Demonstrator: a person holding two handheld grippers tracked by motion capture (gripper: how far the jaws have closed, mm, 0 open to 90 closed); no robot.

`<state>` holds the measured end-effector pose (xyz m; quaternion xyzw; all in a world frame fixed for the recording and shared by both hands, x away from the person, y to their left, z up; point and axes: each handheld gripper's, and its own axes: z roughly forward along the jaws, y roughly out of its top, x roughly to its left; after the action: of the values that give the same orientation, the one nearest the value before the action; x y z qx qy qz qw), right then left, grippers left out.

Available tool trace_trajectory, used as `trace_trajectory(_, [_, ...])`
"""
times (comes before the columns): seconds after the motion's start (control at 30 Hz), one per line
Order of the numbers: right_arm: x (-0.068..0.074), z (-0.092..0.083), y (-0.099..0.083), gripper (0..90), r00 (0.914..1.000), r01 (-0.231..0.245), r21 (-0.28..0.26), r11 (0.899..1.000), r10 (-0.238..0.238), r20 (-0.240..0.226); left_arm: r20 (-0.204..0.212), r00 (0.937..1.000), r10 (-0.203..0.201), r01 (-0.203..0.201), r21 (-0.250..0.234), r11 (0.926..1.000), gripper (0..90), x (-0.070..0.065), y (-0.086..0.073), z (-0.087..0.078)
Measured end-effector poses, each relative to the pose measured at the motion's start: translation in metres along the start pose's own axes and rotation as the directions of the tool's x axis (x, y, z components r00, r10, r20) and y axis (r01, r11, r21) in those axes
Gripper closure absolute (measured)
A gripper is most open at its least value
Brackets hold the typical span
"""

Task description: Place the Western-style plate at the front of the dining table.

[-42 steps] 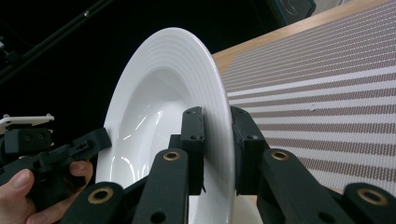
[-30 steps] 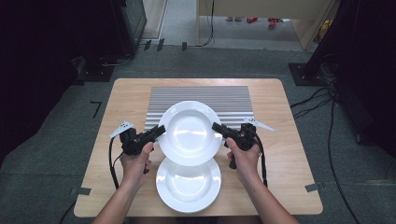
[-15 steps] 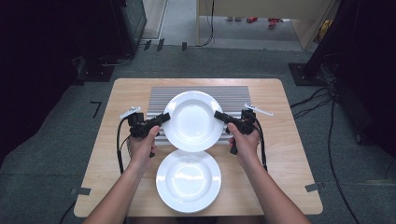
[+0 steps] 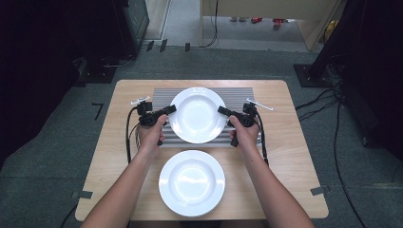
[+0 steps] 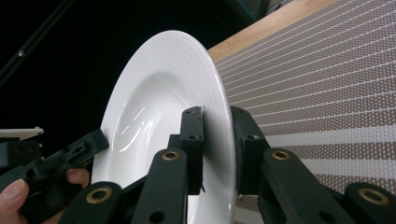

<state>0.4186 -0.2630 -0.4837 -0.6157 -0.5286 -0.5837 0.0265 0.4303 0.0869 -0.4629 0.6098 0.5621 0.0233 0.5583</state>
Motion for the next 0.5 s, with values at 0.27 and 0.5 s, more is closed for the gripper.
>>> trace_trajectory(0.27, [-0.014, 0.018, 0.002, 79.3, 0.9955, -0.094, -0.025, 0.995, 0.095, 0.008, -0.030, 0.9987, -0.040, 0.041, 0.032, 0.9986, 77.1, 0.016, 0.005, 0.020])
trace_trajectory(0.5, [-0.030, 0.035, -0.004, 79.1, 0.9887, -0.140, -0.036, 0.989, 0.142, 0.048, -0.073, 0.9949, -0.070, 0.074, 0.058, 0.9955, 76.6, 0.029, 0.004, 0.040])
